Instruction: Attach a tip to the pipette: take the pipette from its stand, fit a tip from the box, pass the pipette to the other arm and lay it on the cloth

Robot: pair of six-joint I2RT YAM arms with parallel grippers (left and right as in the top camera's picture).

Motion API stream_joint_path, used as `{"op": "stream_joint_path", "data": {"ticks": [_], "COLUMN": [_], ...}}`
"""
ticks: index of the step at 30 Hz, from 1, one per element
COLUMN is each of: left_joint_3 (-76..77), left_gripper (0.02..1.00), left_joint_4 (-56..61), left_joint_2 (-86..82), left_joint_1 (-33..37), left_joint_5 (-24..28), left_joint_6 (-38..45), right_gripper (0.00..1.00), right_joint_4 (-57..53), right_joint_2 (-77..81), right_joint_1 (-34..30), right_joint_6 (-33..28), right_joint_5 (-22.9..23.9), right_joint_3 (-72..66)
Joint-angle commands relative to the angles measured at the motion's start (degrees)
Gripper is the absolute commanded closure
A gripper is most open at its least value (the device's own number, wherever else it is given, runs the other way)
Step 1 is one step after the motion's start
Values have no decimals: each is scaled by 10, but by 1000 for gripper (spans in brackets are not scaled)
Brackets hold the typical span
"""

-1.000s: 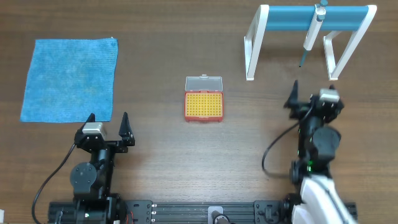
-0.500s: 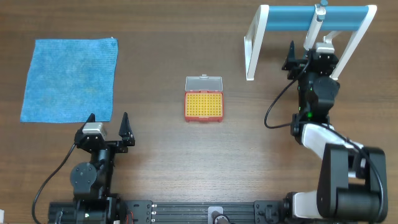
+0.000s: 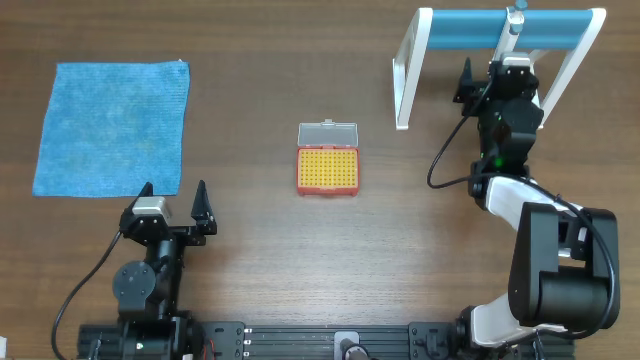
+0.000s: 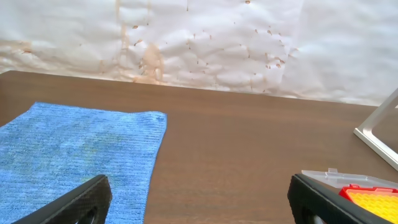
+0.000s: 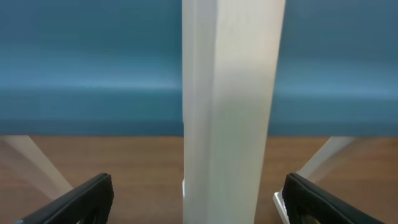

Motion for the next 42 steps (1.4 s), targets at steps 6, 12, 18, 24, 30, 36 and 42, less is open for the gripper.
{"op": "stream_joint_path", "data": {"ticks": [6,12,18,24,30,36,42], "left_joint_3": [-2,-2,-2,-2,-2,-2,-2], "left_gripper": [102,102,102,102,99,102,102], "left_joint_4": [-3,-3,-3,-3,-3,-3,-3], "left_joint_2": [-4,-4,-4,-4,-4,-4,-4], "left_joint_1": [2,2,2,2,2,2,2], "left_joint_5": [-6,-6,-6,-6,-6,-6,-6], "left_joint_6": [-5,-5,-5,-5,-5,-5,-5], "right_gripper": [123,189,196,198,544,917,921], "right_joint_4": [-10,-10,-9,-7,-7,-3,-2], "right_joint_2": [6,6,6,6,6,6,6], "right_joint_1": [-7,-7,-7,-7,-7,-7,-7], "right_joint_6": [-10,-10,-10,-10,-10,-10,-10], "right_joint_5": [-8,-8,-7,-8,-8,-7,-7], "right_joint_3": [21,21,21,21,21,22,22]}}
